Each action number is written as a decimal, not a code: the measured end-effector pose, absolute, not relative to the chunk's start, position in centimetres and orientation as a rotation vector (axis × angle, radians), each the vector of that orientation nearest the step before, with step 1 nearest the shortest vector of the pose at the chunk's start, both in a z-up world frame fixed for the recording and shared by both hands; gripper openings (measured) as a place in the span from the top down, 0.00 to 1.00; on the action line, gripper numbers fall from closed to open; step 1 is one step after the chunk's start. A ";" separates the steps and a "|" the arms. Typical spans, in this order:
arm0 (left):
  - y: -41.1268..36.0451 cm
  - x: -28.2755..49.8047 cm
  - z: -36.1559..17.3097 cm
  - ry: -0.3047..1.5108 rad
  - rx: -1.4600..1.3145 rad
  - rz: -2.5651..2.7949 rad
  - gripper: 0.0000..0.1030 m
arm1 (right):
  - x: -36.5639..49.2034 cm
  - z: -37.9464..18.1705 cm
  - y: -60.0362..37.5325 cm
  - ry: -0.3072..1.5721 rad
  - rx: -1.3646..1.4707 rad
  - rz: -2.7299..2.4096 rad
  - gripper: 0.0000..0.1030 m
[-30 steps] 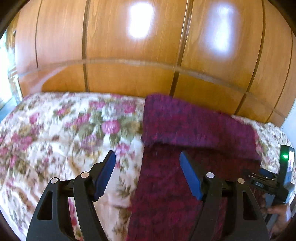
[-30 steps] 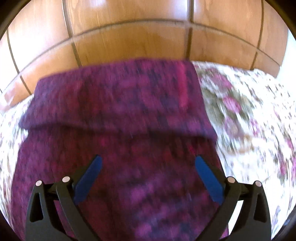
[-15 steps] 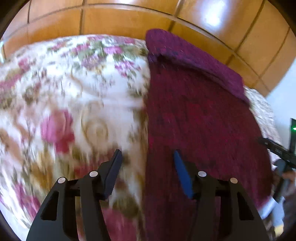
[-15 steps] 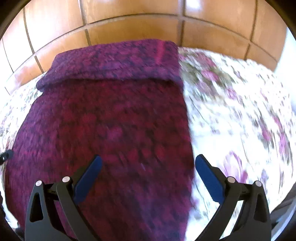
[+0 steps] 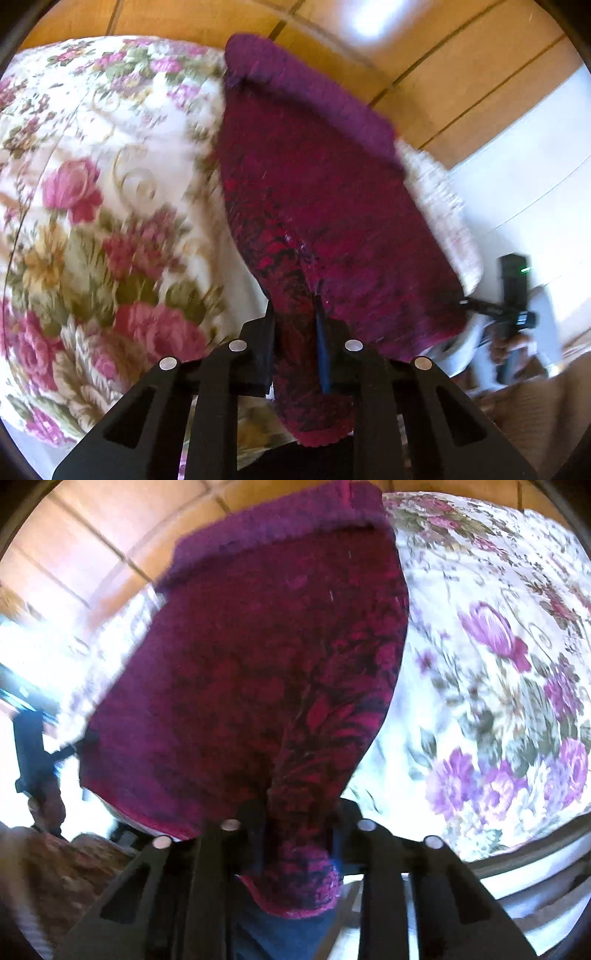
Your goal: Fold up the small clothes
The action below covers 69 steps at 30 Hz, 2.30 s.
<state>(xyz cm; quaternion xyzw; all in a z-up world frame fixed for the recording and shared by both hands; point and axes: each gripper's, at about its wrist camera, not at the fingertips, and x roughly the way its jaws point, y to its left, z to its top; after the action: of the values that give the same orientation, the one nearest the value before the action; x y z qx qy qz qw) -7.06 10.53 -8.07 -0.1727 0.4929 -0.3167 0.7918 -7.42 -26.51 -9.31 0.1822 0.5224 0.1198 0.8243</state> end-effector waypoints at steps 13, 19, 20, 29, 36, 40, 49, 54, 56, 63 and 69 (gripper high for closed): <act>9.0 6.3 -4.0 0.907 -0.592 -0.646 0.93 | 4.3 -5.2 -30.9 0.864 0.673 0.264 0.79; 7.7 13.6 -5.9 0.979 -0.550 -0.498 1.00 | 10.4 -6.2 -30.7 0.921 0.640 0.221 0.66; 7.9 14.0 -6.4 1.000 -0.557 -0.465 1.00 | 10.8 -6.3 -30.5 0.921 0.636 0.211 0.66; 14.1 12.4 -6.4 0.937 -0.576 -0.343 0.75 | 13.0 -9.7 -33.7 0.959 0.867 0.081 0.71; 13.5 5.6 -6.8 0.917 -0.515 -0.593 0.29 | 13.0 -8.3 -35.8 0.888 1.006 0.197 0.13; 11.0 4.7 -10.0 0.989 -0.469 -0.594 0.29 | 10.1 -5.4 -37.8 0.769 0.939 0.161 0.04; 8.5 6.4 -12.4 1.040 -0.542 -0.588 0.63 | 4.4 -9.7 -35.4 0.922 0.575 0.095 0.39; 8.9 6.0 -11.3 1.024 -0.493 -0.573 0.82 | 3.4 -10.3 -33.5 0.911 0.526 0.074 0.70; 9.1 5.3 -10.8 1.005 -0.461 -0.574 0.86 | 2.9 -9.6 -33.1 0.907 0.502 0.080 0.73; 11.7 0.9 -9.2 0.995 -0.454 -0.593 0.90 | -1.5 -6.9 -31.0 0.926 0.442 0.189 0.75; 13.0 -4.6 -9.3 1.057 -0.417 -0.620 0.90 | -7.2 -8.4 -29.1 1.073 0.399 0.243 0.76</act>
<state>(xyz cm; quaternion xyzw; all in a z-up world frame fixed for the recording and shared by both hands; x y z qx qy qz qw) -4.61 12.96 -9.29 -0.1943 0.4922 -0.2887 0.7979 -7.22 -29.10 -8.43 0.1885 0.5064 0.1146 0.8336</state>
